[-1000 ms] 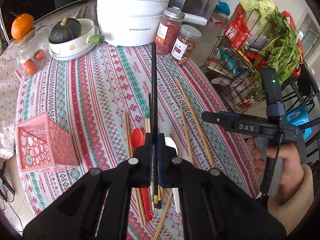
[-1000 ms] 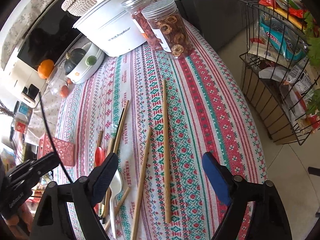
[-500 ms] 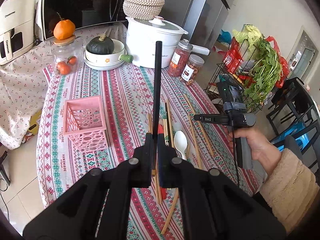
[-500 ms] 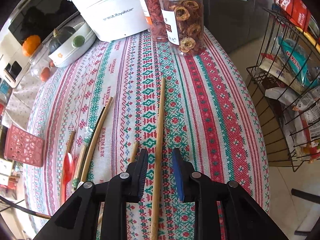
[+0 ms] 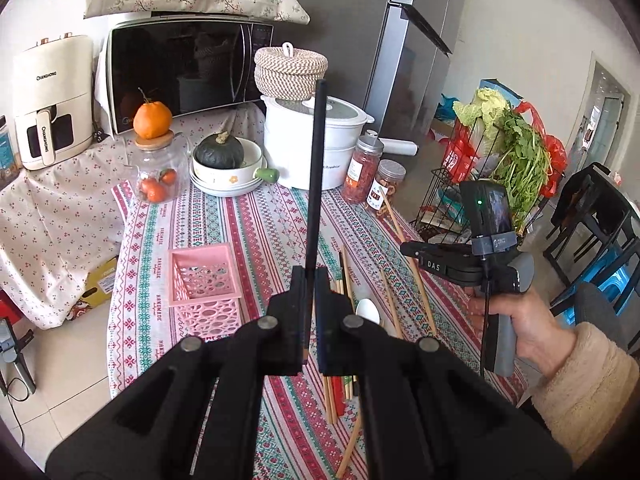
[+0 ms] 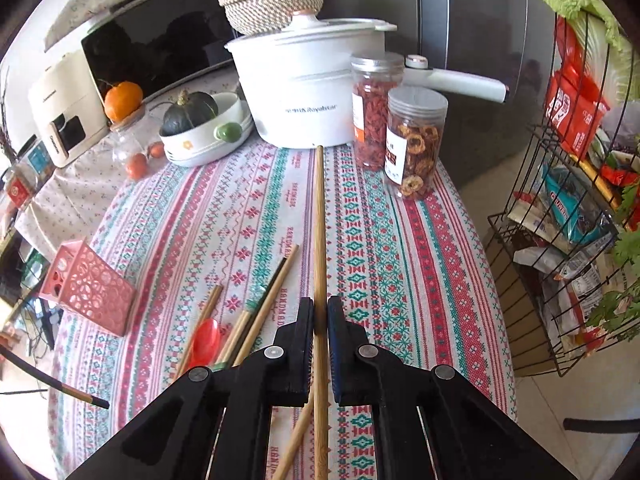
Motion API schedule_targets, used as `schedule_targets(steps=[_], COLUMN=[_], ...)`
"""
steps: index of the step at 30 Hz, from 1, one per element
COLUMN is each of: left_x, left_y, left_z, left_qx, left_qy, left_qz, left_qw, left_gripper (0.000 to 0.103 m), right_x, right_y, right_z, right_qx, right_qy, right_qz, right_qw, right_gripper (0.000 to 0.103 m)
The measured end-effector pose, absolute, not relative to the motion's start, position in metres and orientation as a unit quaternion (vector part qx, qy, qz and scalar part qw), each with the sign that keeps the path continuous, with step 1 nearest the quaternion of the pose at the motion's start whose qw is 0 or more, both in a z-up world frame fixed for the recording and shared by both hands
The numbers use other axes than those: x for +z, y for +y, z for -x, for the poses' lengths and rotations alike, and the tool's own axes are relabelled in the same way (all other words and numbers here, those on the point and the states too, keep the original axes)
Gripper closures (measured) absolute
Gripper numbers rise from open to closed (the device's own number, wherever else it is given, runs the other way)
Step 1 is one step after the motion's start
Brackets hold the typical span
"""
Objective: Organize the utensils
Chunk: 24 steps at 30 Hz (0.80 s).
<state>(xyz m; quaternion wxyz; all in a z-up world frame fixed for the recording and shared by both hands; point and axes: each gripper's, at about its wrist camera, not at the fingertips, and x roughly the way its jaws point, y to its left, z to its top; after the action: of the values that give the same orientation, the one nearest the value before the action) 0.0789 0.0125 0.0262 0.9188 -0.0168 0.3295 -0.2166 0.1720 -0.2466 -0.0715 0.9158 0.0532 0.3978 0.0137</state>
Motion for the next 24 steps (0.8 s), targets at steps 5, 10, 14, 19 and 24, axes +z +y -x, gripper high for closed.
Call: schedule_targets(steps=[5,10,14,19,24], left_x=[0.042,0.057,0.073,0.067,0.051], left_y=[0.031,0.048,0.056,0.062,0.067], left_z=[-0.076,-0.076,-0.074,-0.093,-0.114], left_qx=[-0.206,-0.18,-0.163,-0.147,-0.142], left_qy=[0.302,0.268,0.237,0.221,0.222], left_qz=[0.038,0.045,0.036,0.023,0.017], left_qw=[0.93,0.945,0.957,0.964,0.965], left_gripper=[0.098,0.098,0.098,0.098,0.098], right_x=[-0.03,0.005,0.023,0.038,0.045], right_y=[-0.225,-0.196,-0.169,-0.134,-0.102], right_z=[-0.146,-0.127,-0.116,-0.115,-0.123], right_qx=[0.031,0.066,0.1,0.125,0.147], right_qy=[0.326,0.258,0.217,0.167,0.117], right_qz=[-0.056,-0.066,-0.086,-0.095,-0.124], right_qw=[0.943,0.962,0.967,0.973,0.974], right_gripper=[0.096,0.096,0.096,0.096,0.096])
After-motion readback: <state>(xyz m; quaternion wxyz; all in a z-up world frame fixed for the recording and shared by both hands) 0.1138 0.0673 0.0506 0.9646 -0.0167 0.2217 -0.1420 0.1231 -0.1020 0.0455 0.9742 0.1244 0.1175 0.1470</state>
